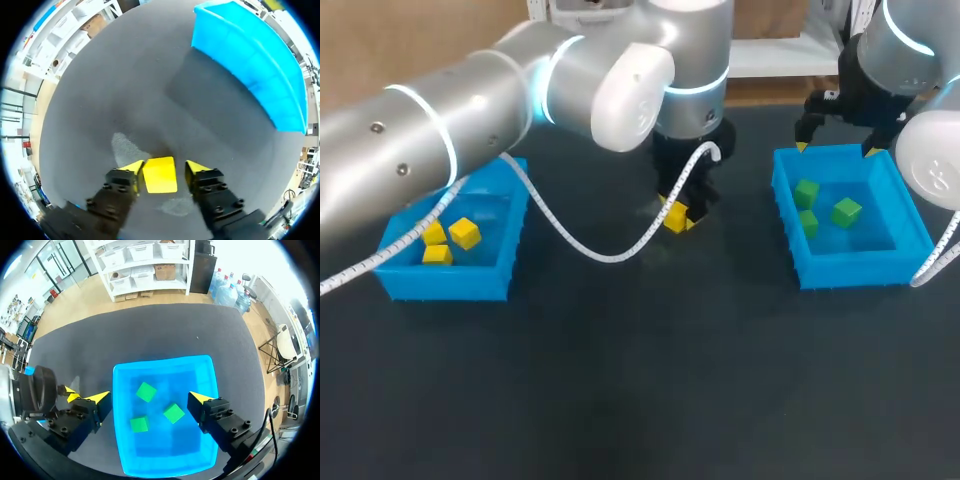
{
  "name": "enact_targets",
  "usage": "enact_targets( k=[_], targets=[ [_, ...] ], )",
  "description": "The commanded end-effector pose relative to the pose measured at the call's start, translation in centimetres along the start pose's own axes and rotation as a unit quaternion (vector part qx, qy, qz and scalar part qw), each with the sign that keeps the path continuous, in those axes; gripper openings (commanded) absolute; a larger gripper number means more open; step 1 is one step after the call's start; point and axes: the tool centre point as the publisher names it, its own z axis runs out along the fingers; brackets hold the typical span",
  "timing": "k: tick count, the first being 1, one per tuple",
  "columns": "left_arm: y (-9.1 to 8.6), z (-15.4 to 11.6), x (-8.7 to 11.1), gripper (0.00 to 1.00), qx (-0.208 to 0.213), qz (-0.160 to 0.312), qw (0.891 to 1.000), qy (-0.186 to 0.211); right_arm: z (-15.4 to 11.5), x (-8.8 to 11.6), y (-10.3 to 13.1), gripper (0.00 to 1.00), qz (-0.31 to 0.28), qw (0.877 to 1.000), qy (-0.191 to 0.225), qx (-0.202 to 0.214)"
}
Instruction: Put the green cubes in the right bin and the yellow cubes in the left bin.
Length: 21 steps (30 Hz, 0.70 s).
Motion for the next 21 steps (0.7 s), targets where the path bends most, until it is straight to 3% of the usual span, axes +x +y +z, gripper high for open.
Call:
enact_targets(
  k=[1,6,12,16,21],
  targets=[
    [0.2,0.1,-0.2,0.0,0.003,0.002,1.0,0.006,-0.1,0.2,0.0,1.0,0.001,1.0,-0.003,0.001],
    [1.3,-1.9,0.0,0.0,0.001,-0.003,1.0,-0.019,-0.1,0.2,0.0,1.0,0.001,1.0,-0.003,0.001],
    [5.5,-6.9,0.7,0.0,-0.023,-0.022,0.996,-0.086,-0.1,0.2,0.0,1.0,0.001,1.0,-0.003,0.001],
    [8.6,-9.7,3.2,0.0,-0.042,-0.043,0.993,-0.105,-0.1,0.2,0.0,1.0,0.001,1.0,-0.003,0.001],
    [12.2,-11.8,7.8,0.0,-0.06,-0.091,0.987,-0.121,-0.1,0.2,0.0,1.0,0.001,1.0,-0.003,0.001]
  ],
)
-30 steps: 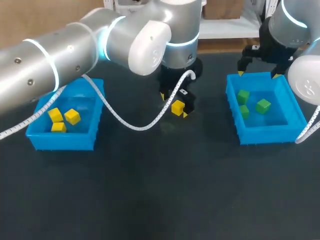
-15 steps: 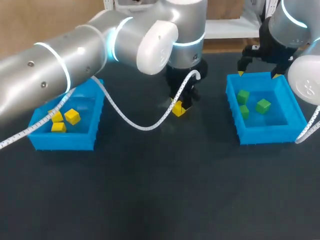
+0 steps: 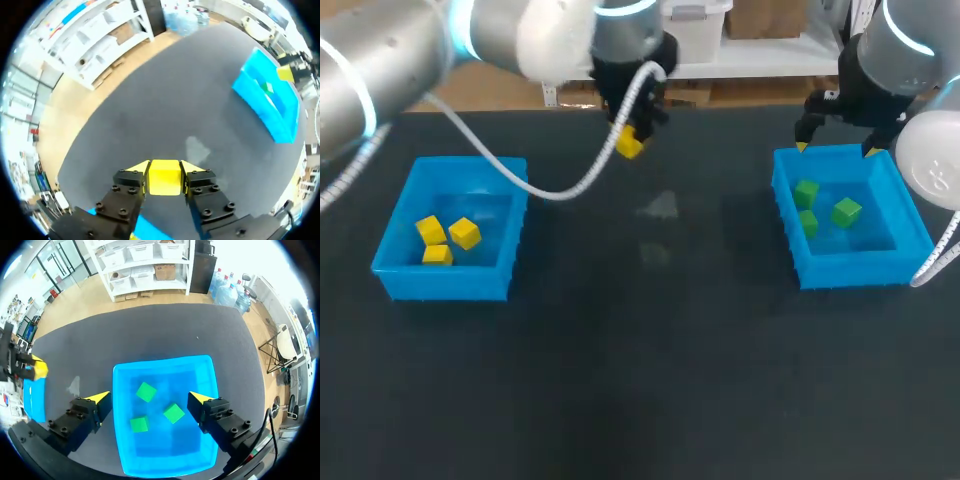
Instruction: Put the green cubes in the right bin and the yellow cubes in the left bin.
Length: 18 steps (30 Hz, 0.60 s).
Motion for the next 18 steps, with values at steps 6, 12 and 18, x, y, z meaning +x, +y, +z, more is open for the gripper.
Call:
enact_targets(
  k=[6,12,18],
  targets=[
    [6.6,-4.0,11.6,0.0,-0.022,-0.068,0.996,-0.052,-0.1,0.2,0.0,1.0,0.001,1.0,-0.003,0.001],
    [10.0,-3.6,17.1,0.0,-0.032,-0.113,0.993,-0.027,-0.1,0.2,0.0,1.0,0.001,1.0,-0.003,0.001],
    [11.6,-3.2,20.4,0.0,-0.032,-0.141,0.989,-0.017,-0.1,0.2,0.0,1.0,0.001,1.0,-0.003,0.001]
  ],
)
